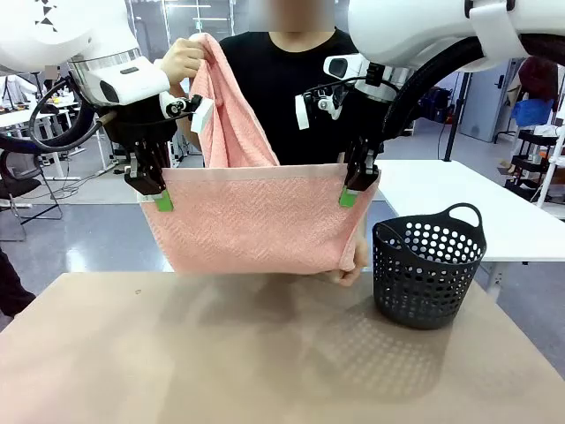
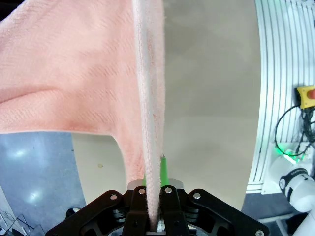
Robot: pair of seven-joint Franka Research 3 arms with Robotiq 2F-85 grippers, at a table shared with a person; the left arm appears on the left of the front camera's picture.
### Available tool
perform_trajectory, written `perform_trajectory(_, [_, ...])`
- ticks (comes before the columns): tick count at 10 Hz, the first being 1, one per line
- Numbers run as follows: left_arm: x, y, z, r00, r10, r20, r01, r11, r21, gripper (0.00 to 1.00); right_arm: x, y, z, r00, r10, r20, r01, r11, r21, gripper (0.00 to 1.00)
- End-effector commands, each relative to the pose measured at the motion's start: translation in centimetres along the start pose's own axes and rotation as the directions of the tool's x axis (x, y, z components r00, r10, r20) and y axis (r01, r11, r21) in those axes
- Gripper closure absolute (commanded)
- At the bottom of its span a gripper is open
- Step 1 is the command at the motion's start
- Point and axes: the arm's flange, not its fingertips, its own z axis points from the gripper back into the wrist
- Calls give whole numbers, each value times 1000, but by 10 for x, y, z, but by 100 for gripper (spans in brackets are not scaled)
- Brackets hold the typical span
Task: Fold the towel.
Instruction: Release the end of the 100 cm Hotel Towel you were holding and grab the top end of the folded side.
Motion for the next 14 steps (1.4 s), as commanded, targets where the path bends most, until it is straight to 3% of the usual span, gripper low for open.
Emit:
perform_trajectory(1, [-2,2,2,1000,-12,3,12,1000,3,100,0,0,0,1000,5,0,-5,1000,0,100])
perform_trajectory(14, [-2,2,2,1000,-12,3,12,1000,3,100,0,0,0,1000,5,0,-5,1000,0,100])
